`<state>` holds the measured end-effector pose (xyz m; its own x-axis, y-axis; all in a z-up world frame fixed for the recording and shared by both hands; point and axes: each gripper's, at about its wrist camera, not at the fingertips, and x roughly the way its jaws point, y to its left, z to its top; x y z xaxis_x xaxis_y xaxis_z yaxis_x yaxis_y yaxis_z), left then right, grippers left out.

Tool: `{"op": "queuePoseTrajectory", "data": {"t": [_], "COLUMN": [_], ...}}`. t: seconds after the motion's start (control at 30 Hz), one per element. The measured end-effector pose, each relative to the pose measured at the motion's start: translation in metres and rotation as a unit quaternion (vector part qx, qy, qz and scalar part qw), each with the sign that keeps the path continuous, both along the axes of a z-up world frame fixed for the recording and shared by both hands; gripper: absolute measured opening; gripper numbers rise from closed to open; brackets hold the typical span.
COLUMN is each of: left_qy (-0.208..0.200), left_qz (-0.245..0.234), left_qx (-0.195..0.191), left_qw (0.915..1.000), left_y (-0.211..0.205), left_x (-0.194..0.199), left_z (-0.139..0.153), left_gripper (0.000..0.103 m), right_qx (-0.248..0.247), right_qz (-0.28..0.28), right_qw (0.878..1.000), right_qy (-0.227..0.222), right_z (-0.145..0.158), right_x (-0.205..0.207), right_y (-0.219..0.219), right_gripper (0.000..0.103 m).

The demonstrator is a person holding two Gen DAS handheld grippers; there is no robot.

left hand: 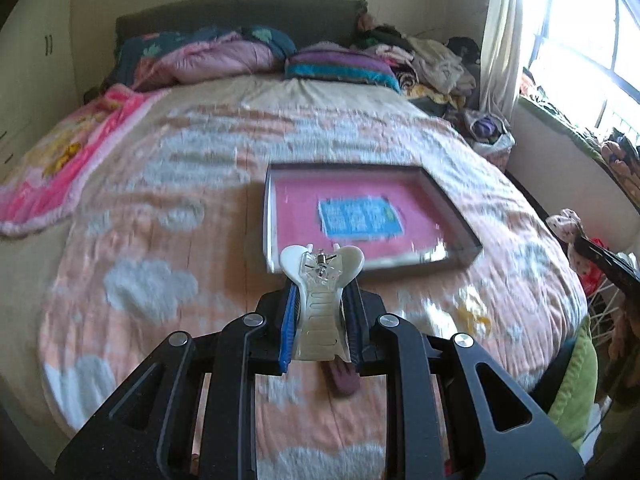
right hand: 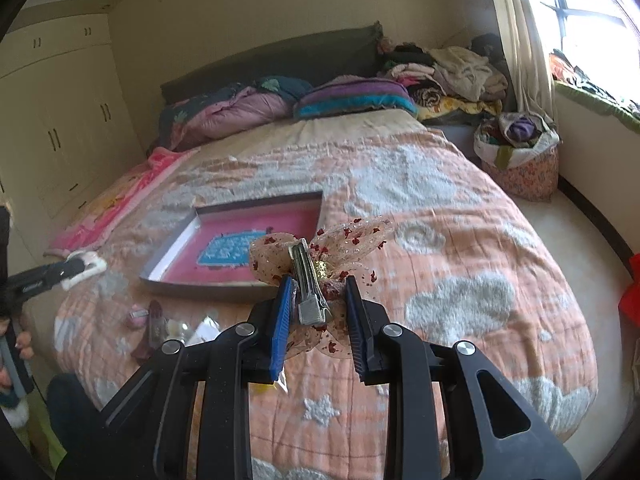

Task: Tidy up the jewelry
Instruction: 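Carry both held items into the grey pink-lined box and open both tools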

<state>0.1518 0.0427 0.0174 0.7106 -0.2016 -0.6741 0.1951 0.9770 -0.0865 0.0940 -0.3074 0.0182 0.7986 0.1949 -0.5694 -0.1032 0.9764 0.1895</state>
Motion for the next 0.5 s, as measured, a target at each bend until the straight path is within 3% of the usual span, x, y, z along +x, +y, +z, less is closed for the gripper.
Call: {"op": "queuePoseTrajectory", "data": {"t": [0.4, 0.5], "left_qy": [-0.012, -0.012], "left_qz": [-0.017, -0.017], "left_qx": [-0.019, -0.008], "left_qw": [0.9996, 0.9998], "left_y": [-0.02, -0.03], "left_x": [0.066, 0.081], "left_z": [0.005, 0.0], "left_gripper": [0.014, 0.013], "right_qx": [-0.011, -0.008], "right_qz": [0.031, 0.043], "right_qw": [0.999, 0.998], "right_qy": [-0.036, -0.043], "right_z": [0.044, 0.051], "right_x": [0.037, 0.053], "right_y": [0.032, 0.044], "right_gripper": [0.025, 0.025]}}
